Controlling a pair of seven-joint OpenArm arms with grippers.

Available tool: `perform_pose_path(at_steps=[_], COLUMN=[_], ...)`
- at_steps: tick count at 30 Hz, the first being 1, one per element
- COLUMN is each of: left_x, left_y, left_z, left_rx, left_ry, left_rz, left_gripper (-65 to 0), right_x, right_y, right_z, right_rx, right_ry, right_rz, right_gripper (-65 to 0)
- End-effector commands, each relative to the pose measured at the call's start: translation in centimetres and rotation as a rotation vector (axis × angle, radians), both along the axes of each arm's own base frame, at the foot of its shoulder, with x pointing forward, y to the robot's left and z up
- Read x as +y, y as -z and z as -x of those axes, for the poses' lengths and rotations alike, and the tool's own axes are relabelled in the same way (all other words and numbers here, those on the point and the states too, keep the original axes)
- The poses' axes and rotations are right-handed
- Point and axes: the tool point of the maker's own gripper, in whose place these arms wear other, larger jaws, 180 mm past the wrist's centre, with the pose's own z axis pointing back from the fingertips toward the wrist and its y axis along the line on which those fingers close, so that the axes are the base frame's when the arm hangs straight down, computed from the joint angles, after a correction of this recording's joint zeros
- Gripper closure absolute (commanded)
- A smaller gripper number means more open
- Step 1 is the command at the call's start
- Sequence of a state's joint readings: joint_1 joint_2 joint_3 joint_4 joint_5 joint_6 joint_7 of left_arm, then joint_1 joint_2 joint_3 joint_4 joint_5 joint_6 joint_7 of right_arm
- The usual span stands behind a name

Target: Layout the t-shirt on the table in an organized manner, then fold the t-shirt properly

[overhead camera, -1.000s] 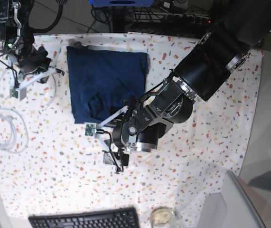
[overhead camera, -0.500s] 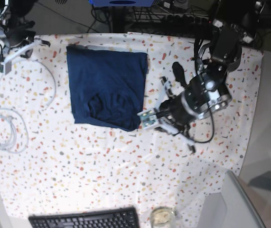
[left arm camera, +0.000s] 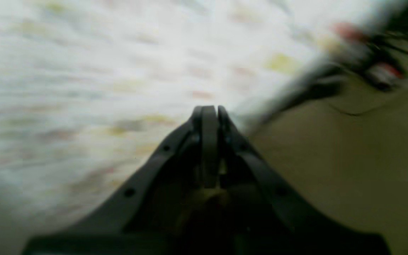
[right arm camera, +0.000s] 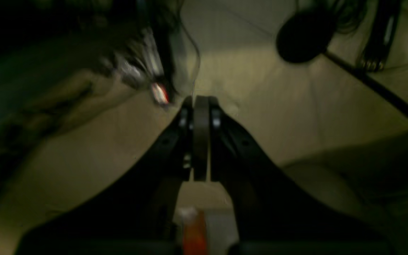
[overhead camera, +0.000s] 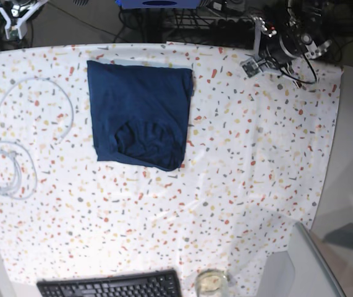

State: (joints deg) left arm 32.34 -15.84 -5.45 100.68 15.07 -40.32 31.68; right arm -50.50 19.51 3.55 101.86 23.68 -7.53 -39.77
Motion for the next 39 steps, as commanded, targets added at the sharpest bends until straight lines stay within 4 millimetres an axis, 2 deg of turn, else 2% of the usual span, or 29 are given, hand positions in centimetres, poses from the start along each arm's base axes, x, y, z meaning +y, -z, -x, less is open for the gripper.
perform_pose_path(at_steps=[1,5,9,11,13,14,16,17,18,19,20,21,23,24,27,28,31,35,39], left_x=[-0.4,-2.2,-2.7,-2.8,-2.5,-2.3,-2.0,-2.2,-3.5,-4.6,-4.9,-4.9,-4.2,-4.1,-4.2,-4.2,-4.2,-4.1,-3.2], left_y=[0.8,4.7,9.2,11.7,14.5,15.8,17.5,17.6,17.6,17.2,16.8,16.8,17.2,17.4,17.7,17.7,17.8,17.8,17.8], left_z=[1.6,6.8,11.0,13.0,14.7,16.0,18.6,19.8,15.5,13.2,12.5,13.0,15.9,16.2,15.1,14.6,14.4,14.4,15.0], left_rx=[0.026,0.128,0.220,0.254,0.275,0.301,0.364,0.386,0.270,0.188,0.150,0.155,0.238,0.255,0.256,0.250,0.247,0.251,0.261], left_ry=[-0.019,-0.121,-0.215,-0.280,-0.358,-0.395,-0.457,-0.480,-0.455,-0.438,-0.433,-0.433,-0.443,-0.441,-0.431,-0.429,-0.425,-0.417,-0.424], left_rz=[0.034,0.137,0.180,0.195,0.208,0.206,0.202,0.206,0.272,0.327,0.356,0.358,0.300,0.282,0.255,0.255,0.252,0.248,0.233], left_gripper=[0.0,0.0,0.0,0.0,0.0,0.0,0.0,0.0,0.0,0.0,0.0,0.0,0.0,0.0,0.0,0.0,0.0,0.0,0.0], right_x=[0.7,3.0,3.7,2.8,0.6,-0.2,-1.5,-1.4,-1.1,0.3,0.7,0.9,1.8,2.0,3.2,4.4,6.2,7.0,7.2], right_y=[0.7,5.5,10.2,12.5,15.0,15.8,16.7,16.9,16.8,16.9,16.8,16.7,16.9,17.0,17.4,17.5,17.6,17.6,17.8], right_z=[0.9,4.6,7.8,8.6,9.9,9.9,10.2,9.6,9.3,7.8,7.1,7.1,6.1,5.8,4.7,4.8,5.1,4.9,3.1], right_rx=[0.017,0.118,0.195,0.224,0.267,0.266,0.223,0.161,0.096,0.005,-0.043,-0.060,-0.081,-0.080,-0.078,-0.079,-0.082,-0.089,-0.118], right_ry=[-0.033,-0.220,-0.398,-0.445,-0.484,-0.496,-0.539,-0.562,-0.584,-0.593,-0.596,-0.595,-0.590,-0.587,-0.572,-0.566,-0.558,-0.555,-0.555], right_rz=[-0.007,0.005,0.020,0.047,0.101,0.124,0.154,0.152,0.141,0.116,0.105,0.100,0.089,0.086,0.075,0.058,0.031,0.020,0.024], right_gripper=[-0.6,-0.6,-0.6,-0.6,-0.6,-0.6,-0.6,-0.6,-0.6,-0.6,-0.6,-0.6,-0.6,-0.6,-0.6,-0.6,-0.6,-1.1,-1.2])
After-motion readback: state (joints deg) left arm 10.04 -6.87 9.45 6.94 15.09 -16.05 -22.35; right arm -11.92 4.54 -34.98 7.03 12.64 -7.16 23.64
